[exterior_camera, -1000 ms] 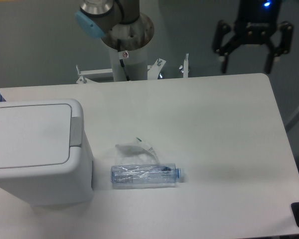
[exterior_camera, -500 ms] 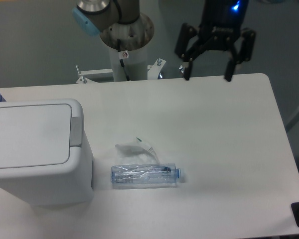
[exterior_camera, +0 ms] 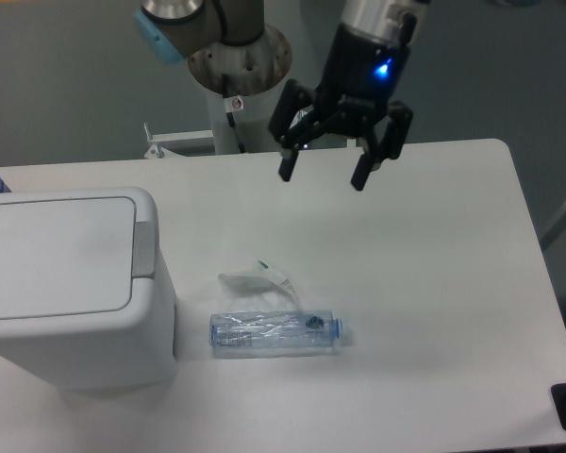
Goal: Open the trash can
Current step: 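Move the open gripper down toward the trash can lid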
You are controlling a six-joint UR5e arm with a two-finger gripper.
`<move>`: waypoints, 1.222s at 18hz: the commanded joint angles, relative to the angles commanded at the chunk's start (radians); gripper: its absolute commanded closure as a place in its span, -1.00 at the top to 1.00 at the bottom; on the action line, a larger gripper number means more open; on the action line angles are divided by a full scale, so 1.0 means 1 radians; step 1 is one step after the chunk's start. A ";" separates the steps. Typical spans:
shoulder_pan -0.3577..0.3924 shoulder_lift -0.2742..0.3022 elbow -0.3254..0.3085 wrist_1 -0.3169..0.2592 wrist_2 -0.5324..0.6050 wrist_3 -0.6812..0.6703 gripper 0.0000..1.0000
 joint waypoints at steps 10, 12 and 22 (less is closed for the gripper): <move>-0.126 -0.058 -0.008 0.063 0.035 -0.089 1.00; -0.152 -0.069 -0.011 0.089 0.060 -0.083 1.00; -0.200 -0.075 -0.075 0.157 0.089 -0.084 1.00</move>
